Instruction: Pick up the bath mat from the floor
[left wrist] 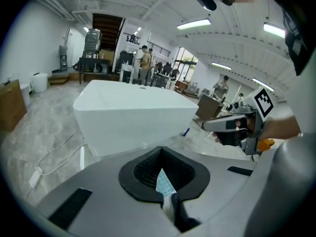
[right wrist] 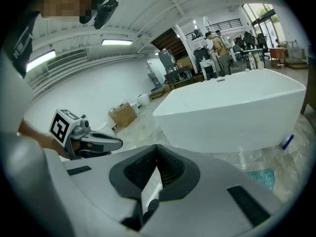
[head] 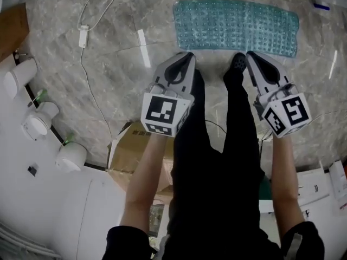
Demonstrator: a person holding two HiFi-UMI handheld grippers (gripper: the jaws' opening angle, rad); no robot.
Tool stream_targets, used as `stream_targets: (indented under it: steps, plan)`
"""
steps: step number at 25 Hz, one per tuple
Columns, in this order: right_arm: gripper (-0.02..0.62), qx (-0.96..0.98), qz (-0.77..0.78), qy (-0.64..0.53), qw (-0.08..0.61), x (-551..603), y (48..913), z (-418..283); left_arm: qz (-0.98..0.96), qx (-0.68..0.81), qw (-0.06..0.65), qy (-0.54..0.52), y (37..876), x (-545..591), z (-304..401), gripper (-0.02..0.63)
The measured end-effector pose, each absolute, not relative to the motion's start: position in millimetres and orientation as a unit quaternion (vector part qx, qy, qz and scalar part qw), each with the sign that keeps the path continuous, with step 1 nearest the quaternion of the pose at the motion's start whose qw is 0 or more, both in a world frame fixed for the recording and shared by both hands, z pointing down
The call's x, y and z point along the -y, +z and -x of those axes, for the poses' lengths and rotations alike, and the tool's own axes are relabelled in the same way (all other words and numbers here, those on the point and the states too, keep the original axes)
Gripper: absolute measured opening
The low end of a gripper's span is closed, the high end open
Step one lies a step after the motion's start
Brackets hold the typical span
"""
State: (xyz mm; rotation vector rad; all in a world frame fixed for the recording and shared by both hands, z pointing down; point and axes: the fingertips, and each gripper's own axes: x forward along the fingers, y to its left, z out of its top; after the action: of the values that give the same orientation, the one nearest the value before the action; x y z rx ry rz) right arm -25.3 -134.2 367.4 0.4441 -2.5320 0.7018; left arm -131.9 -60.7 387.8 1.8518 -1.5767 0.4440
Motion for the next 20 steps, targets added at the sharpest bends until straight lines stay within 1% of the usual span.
stream_targets:
  steps: [8,12,17,20]
  plan:
    - [0.012,0.907,-0.162,0.274,0.278,108,492,45,-0.69,0.608,0.36,0.156,516,53,157,0.011]
    - [0.012,0.902,-0.161,0.289,0.278,103,543,52,-0.678,0.607,0.384,0.156,587,45,162,0.011]
    - [0.012,0.895,-0.162,0.31,0.276,100,613,61,-0.662,0.596,0.435,0.131,689,37,156,0.011]
    - [0.012,0.89,-0.163,0.324,0.276,95,659,65,-0.648,0.601,0.444,0.145,751,32,160,0.011]
